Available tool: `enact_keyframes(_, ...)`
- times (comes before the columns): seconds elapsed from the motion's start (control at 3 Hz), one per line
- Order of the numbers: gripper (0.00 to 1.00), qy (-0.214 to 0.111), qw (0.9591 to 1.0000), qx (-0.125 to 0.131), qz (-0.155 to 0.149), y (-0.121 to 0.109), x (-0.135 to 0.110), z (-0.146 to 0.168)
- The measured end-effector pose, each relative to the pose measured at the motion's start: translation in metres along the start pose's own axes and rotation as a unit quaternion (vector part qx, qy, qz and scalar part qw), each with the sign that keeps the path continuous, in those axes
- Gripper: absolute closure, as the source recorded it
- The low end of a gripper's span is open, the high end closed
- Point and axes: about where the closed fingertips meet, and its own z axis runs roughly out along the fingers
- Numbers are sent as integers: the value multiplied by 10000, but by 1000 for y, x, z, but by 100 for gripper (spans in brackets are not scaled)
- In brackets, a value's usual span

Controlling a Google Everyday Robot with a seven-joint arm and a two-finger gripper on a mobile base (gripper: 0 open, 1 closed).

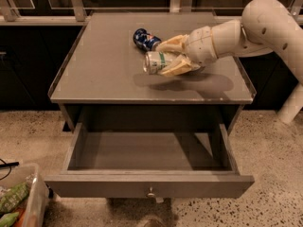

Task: Pick 7up can from top drawer and place on counter

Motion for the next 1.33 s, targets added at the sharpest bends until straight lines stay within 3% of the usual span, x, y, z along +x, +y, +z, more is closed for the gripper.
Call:
enact_keyframes(0.67, 11, 0, 10000, 0, 0, 0, 0, 0)
enact_keyframes(1.0, 0, -1, 10000, -1, 0, 0, 0, 0)
enact_keyframes(1.33, 0, -1, 10000, -1, 0, 0, 0, 0)
